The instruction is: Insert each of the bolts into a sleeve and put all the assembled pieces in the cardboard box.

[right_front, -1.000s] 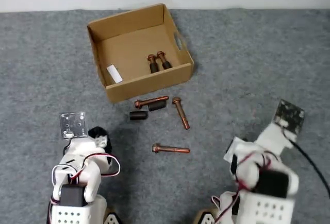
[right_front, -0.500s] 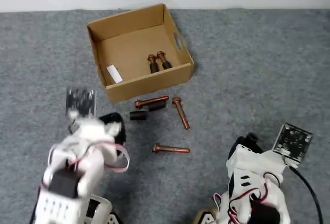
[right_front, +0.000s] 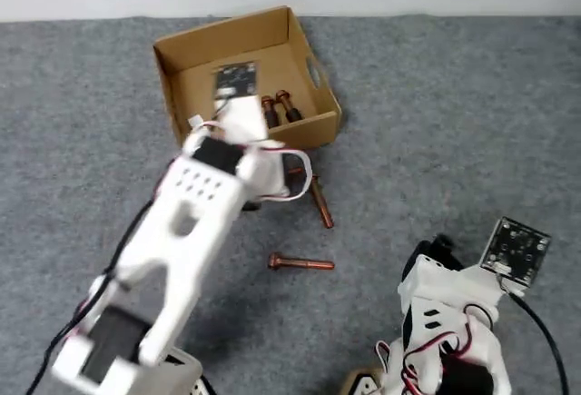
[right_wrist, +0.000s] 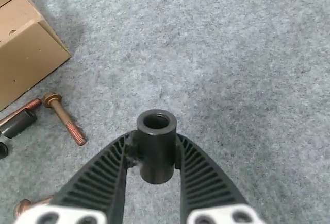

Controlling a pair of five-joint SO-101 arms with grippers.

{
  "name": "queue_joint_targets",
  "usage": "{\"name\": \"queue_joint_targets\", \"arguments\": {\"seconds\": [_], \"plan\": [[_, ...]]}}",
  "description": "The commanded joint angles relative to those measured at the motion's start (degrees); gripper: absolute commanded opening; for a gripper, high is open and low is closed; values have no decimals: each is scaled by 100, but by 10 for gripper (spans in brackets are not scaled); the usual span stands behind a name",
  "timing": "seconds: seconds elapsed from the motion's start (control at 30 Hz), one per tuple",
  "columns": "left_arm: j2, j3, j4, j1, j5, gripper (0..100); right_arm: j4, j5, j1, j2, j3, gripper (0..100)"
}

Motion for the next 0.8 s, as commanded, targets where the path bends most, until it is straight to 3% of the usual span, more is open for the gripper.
{"name": "queue_joint_targets", "arguments": {"seconds": [0.0,0.17,0.77], "plan": [[633,-919,44,325,158,55,-154,35,75,-48,-18,8],[1538,-1622,53,510,316,181,-154,35,75,-48,-18,8],[3947,-3187,26,466,325,180,-154,26,48,-48,-9,8]]}}
